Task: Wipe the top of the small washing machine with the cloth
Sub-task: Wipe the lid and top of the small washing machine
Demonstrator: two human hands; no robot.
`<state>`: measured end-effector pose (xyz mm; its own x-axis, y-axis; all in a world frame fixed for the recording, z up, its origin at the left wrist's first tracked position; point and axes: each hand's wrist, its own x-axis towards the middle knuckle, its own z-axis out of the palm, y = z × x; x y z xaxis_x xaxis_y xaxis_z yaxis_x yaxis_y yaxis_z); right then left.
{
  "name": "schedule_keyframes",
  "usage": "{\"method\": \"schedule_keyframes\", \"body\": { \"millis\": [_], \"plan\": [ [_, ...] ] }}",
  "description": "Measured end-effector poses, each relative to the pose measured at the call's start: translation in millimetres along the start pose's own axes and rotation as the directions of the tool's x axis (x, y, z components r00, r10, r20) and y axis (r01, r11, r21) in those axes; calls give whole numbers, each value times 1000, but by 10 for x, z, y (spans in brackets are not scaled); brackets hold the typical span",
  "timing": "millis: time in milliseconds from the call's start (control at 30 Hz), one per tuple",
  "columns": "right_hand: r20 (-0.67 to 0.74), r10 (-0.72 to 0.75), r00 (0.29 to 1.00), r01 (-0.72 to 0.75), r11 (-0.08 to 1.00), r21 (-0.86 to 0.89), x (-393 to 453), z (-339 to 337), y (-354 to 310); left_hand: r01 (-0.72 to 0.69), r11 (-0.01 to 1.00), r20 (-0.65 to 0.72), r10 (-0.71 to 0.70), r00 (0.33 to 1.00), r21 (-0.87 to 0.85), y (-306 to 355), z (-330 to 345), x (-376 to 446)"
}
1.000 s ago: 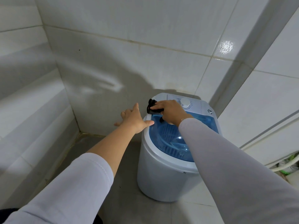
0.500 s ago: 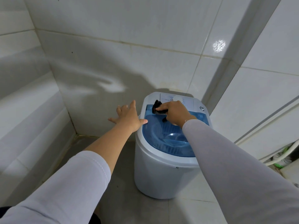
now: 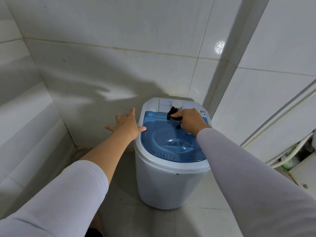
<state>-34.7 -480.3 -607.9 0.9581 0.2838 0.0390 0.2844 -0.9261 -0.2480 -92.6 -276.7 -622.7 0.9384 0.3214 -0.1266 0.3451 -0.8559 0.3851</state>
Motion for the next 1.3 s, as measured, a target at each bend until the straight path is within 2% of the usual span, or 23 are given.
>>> {"method": "schedule_keyframes", "body": {
  "millis": [200, 600, 767, 933, 1100, 1300],
  "plan": [
    [-25, 59, 998, -59, 998, 9, -80, -46, 157, -5, 998, 37, 7, 999, -65, 23, -5, -26],
    [-62, 117, 991, -118, 993, -4, -297, -192, 482, -14, 995, 24, 17, 1000, -98, 28, 15, -49],
    [-102, 200, 974, -195, 979, 62, -377, -197, 636, -15, 994, 17, 17, 1000, -113, 32, 18, -40],
    [-74, 236, 969, -232, 971, 60, -431, -298, 710, -27, 976, 5, 29, 1000, -216, -39, 83, 31],
    [-126, 168, 978, -163, 985, 51, -369, -511, 484, -14, 967, -17, 10, 1000, -256, -35, 70, -66],
    [-95, -73, 993, 80, 994, 74, -151, -522, -222, -10, 904, 78, 47, 996, -428, -153, 60, -107]
  ]
}}
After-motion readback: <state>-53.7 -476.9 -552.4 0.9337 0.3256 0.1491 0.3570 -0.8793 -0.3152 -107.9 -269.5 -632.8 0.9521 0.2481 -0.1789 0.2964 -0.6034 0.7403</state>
